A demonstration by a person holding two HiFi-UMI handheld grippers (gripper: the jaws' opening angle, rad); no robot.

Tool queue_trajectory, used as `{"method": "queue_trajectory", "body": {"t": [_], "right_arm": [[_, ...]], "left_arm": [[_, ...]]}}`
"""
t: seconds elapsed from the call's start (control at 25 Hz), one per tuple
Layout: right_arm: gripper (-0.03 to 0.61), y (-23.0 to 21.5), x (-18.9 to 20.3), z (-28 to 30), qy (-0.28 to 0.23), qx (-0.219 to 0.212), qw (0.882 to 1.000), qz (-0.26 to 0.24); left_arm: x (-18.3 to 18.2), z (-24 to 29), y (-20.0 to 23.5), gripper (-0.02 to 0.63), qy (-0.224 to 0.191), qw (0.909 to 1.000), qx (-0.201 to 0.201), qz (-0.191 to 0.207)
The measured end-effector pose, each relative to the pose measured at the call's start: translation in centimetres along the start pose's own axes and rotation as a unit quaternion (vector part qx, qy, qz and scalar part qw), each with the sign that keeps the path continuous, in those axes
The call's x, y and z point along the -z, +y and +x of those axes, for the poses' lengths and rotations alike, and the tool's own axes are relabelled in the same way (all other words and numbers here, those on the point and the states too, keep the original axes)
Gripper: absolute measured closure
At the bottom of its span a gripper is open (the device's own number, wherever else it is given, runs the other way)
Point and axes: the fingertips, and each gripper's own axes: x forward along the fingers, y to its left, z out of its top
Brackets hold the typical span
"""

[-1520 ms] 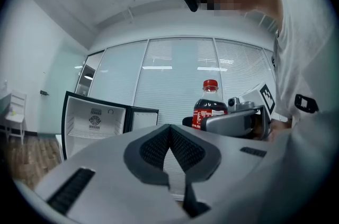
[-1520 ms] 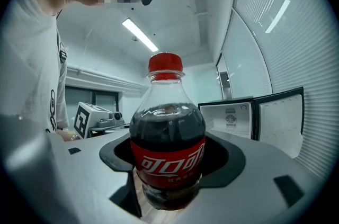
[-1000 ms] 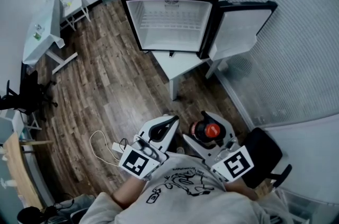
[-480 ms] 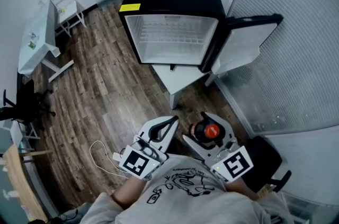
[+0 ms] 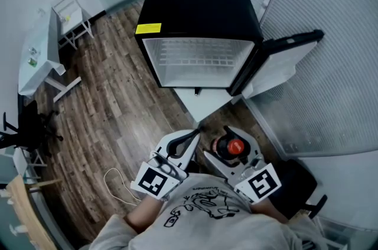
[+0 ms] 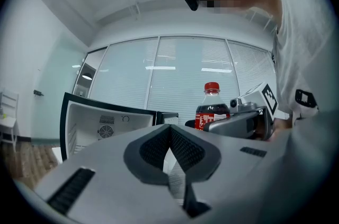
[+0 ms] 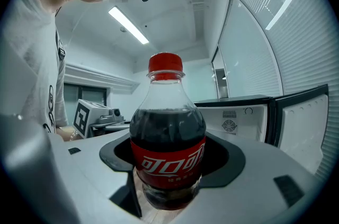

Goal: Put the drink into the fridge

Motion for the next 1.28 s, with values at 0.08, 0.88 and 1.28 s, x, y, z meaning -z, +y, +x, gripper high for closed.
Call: {"method": "queue_trajectory", "body": {"t": [0.08, 0.88, 1.28], "right_arm": [[0.253, -0.6, -0.1, 1.2, 0.001, 0.002, 1.000, 0.001], [0.253, -4.5, -0.4, 9.8, 0.003, 0.005, 1.000, 0.001], [0.253, -7.6, -0.4, 9.9, 0.013, 0.007, 1.000, 0.003]], "left_arm": [[-0.1, 0.4, 1.3, 0.611, 0.002, 1.0000, 0.002, 0.000], [0.0, 3.1, 10.2, 0.611, 0.011, 0.9999, 0.007, 0.001], [0.4, 5.7, 11.2, 0.611, 0.016, 0.9999, -0.004, -0.003]]}}
